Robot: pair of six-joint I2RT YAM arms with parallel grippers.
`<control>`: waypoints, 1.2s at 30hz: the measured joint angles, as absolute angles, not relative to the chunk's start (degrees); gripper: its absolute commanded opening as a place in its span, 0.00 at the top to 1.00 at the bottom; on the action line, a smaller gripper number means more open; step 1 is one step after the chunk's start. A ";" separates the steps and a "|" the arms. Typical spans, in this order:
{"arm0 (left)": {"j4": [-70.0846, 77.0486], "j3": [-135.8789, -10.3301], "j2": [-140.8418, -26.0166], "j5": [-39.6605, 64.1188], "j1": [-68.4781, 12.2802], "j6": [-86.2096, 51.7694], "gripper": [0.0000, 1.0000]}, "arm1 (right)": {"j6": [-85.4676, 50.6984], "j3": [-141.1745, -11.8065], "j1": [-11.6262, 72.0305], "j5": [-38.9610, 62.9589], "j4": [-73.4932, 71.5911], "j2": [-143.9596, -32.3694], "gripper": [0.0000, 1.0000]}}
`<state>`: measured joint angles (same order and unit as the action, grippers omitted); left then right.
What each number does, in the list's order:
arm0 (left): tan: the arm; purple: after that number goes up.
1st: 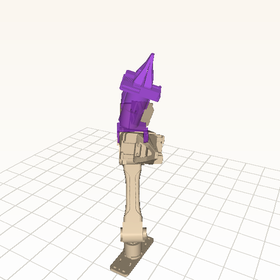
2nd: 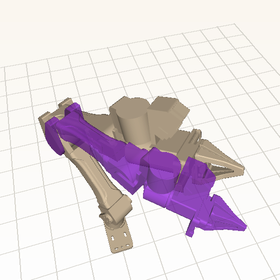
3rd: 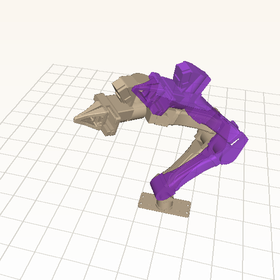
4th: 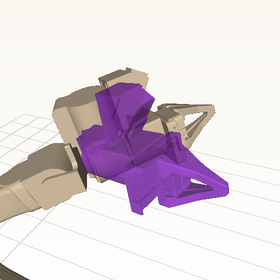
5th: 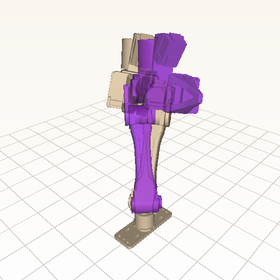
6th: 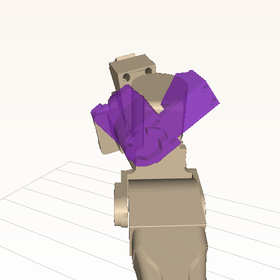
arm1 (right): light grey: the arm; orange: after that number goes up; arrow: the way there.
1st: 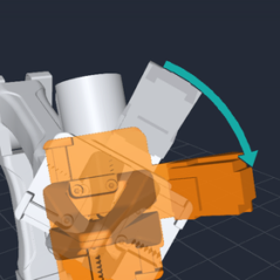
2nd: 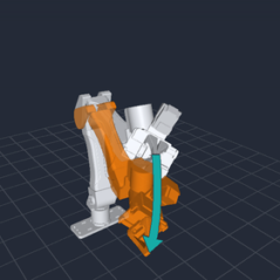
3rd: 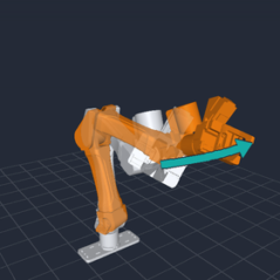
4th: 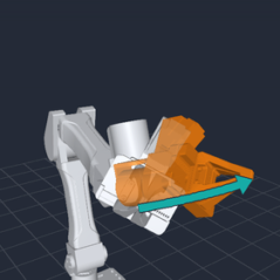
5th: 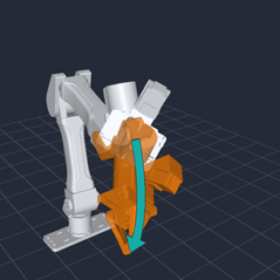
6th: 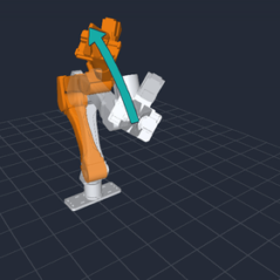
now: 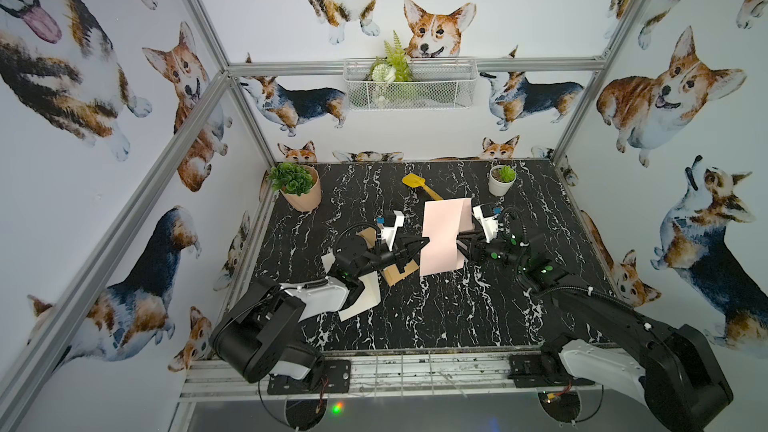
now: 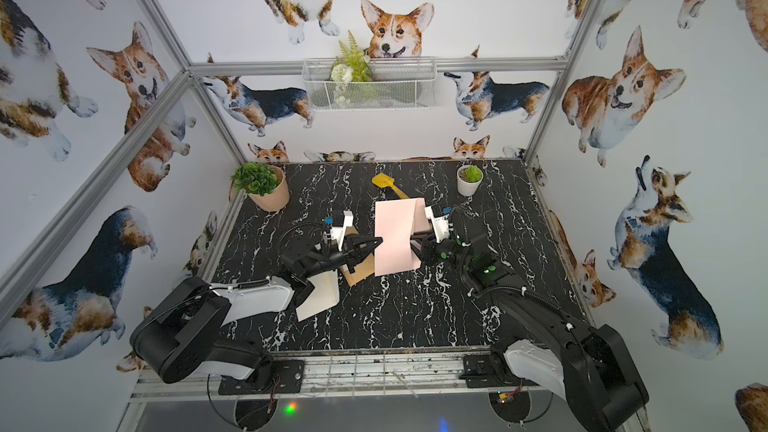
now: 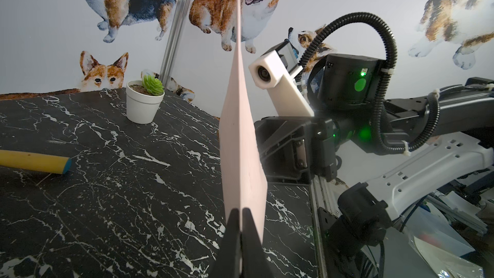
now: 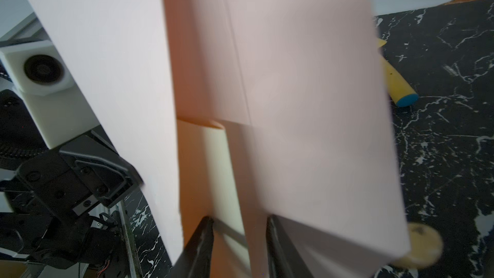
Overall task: Take the letter paper out of the envelope
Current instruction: Take out the letter paper from the envelope, then place the letter paper at the center of the board.
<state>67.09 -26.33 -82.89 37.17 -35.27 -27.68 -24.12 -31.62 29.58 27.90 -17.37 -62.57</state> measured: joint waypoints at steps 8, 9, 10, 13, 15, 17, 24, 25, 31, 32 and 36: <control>67.35 -26.70 -83.66 37.34 -35.27 -28.25 1.00 | -25.91 -30.41 28.40 30.46 -19.92 -60.45 1.00; 67.37 -26.70 -83.70 37.15 -35.27 -28.25 1.00 | -26.48 -30.37 28.38 30.63 -19.79 -59.90 1.00; 67.51 -26.70 -83.70 36.95 -35.27 -28.25 1.00 | -26.41 -30.33 28.16 30.72 -19.57 -59.33 1.00; 67.26 -26.65 -83.40 36.86 -35.24 -28.25 1.00 | -27.31 -29.26 26.37 32.05 -19.51 -57.21 1.00; 66.35 -26.59 -82.72 37.23 -35.20 -28.21 1.00 | -28.69 -27.86 24.69 34.61 -19.88 -55.86 1.00; 65.23 -26.41 -81.89 38.17 -35.18 -27.97 1.00 | -29.93 -26.57 22.46 38.17 -20.27 -54.24 1.00; 62.52 -25.26 -78.67 34.06 -33.78 -25.85 1.00 | -31.88 -24.25 14.57 33.93 -15.90 -46.87 1.00; 62.04 -25.23 -78.48 33.50 -33.67 -25.65 1.00 | -31.86 -24.29 14.04 32.86 -14.85 -45.71 1.00; 58.59 -23.33 -74.52 29.17 -33.17 -24.14 1.00 | -30.92 -25.50 13.45 32.21 -8.10 -45.34 1.00; 57.82 -22.72 -73.30 27.81 -33.12 -23.73 1.00 | -30.46 -25.34 13.45 32.51 -7.20 -46.22 1.00; 53.87 -20.40 -67.51 21.02 -33.01 -21.37 1.00 | -31.24 -20.82 13.39 34.94 -6.81 -50.43 1.00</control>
